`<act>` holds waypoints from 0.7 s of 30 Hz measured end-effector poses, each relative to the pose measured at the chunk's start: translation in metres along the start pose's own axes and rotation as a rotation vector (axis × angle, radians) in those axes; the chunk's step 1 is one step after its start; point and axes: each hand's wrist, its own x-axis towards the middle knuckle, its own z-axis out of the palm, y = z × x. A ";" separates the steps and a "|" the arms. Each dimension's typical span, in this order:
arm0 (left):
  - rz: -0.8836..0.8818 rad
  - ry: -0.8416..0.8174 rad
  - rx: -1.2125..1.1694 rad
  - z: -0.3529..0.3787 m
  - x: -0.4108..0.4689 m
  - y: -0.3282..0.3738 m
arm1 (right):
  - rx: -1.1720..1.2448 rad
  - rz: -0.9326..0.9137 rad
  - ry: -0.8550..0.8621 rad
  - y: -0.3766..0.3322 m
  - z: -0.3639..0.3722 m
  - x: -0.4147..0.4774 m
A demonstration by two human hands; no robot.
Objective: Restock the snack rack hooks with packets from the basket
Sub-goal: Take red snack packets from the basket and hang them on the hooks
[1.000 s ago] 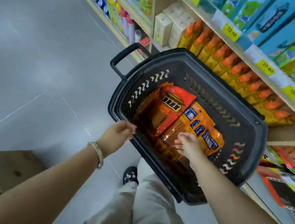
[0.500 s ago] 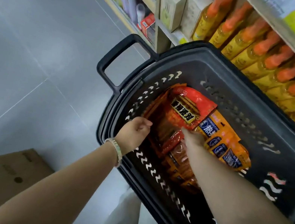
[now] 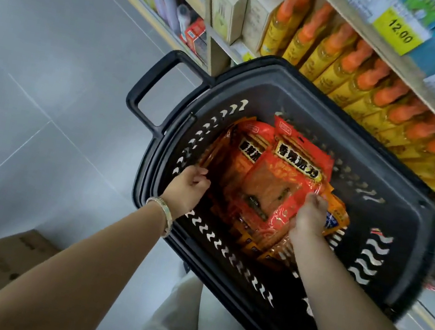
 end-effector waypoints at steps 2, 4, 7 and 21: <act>-0.022 -0.019 -0.037 0.000 0.000 0.001 | 0.062 0.044 -0.097 -0.016 -0.011 -0.008; -0.057 -0.039 -0.089 -0.002 0.002 0.000 | -0.067 0.015 -0.226 -0.033 -0.018 -0.019; -0.125 -0.115 -0.124 -0.007 0.003 0.002 | -0.170 0.019 -0.401 -0.046 -0.021 -0.034; -0.058 0.200 -0.127 -0.004 0.008 -0.003 | -0.278 -0.079 -0.276 -0.009 0.029 0.013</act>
